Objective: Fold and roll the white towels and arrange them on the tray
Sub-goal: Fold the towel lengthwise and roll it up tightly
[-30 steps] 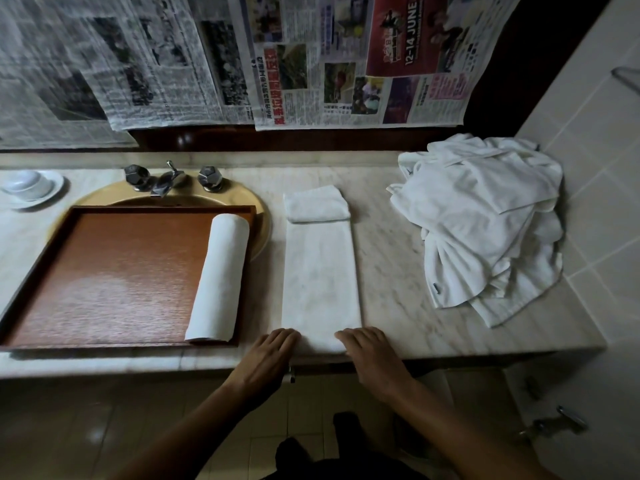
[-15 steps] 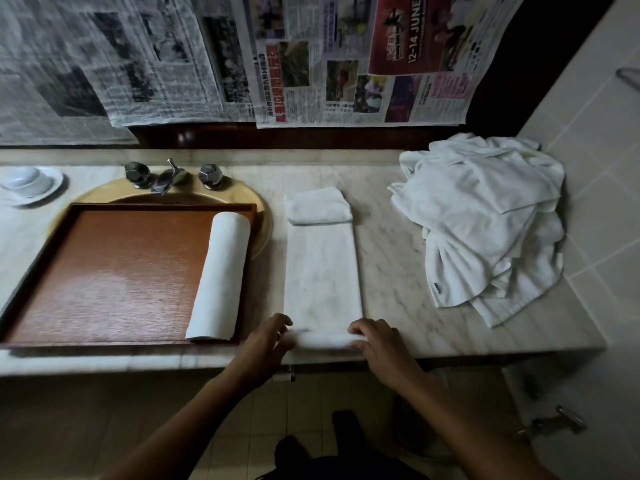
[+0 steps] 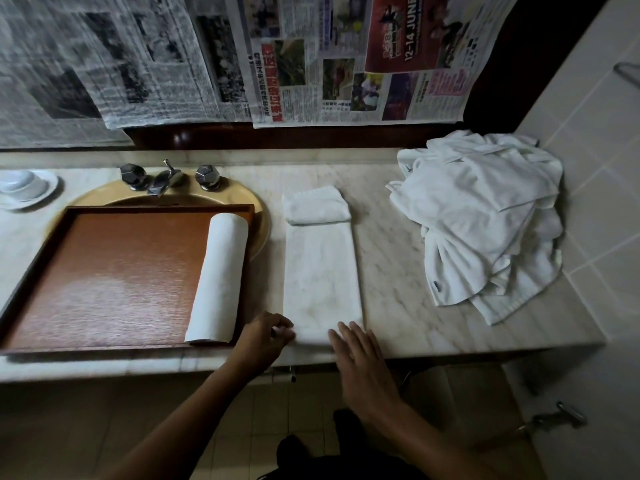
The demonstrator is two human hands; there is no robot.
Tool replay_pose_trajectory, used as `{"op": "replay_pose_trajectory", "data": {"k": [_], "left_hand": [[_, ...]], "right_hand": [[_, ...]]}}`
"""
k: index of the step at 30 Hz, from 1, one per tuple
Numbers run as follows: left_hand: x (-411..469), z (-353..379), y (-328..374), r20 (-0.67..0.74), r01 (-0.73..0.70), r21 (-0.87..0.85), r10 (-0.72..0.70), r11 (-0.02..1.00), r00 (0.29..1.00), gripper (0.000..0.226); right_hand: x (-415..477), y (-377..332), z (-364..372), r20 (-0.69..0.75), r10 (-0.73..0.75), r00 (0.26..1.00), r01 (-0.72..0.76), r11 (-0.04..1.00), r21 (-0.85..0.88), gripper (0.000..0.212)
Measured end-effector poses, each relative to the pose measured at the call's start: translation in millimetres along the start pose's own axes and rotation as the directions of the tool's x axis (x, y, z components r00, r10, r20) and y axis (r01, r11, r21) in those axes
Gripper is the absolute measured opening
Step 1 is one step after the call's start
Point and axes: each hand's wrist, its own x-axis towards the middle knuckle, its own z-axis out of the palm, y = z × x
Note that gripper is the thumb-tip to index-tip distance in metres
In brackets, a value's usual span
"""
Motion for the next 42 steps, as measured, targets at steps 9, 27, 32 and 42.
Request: {"op": "replay_pose_trajectory", "data": {"k": [9, 27, 32, 42], "left_hand": [[-28, 67, 1, -0.053, -0.252, 0.562, 0.339, 0.788, 0.939, 0.064], [3, 18, -19, 0.189, -0.368, 0.474, 0.316, 0.8, 0.93, 0.06], [-10, 19, -20, 0.135, -0.44, 0.418, 0.425, 0.795, 0.895, 0.055], [-22, 20, -21, 0.066, -0.4, 0.415, 0.411, 0.817, 0.909, 0.045]], "right_hand": [[17, 12, 5, 0.019, -0.037, 0.999, 0.037, 0.999, 0.025, 0.071], [41, 56, -8, 0.042, -0.164, 0.986, 0.159, 0.982, 0.107, 0.072], [25, 56, -13, -0.003, -0.167, 0.986, 0.167, 0.984, 0.058, 0.067], [16, 53, -36, 0.092, -0.005, 0.996, -0.023, 0.955, 0.295, 0.039]]}}
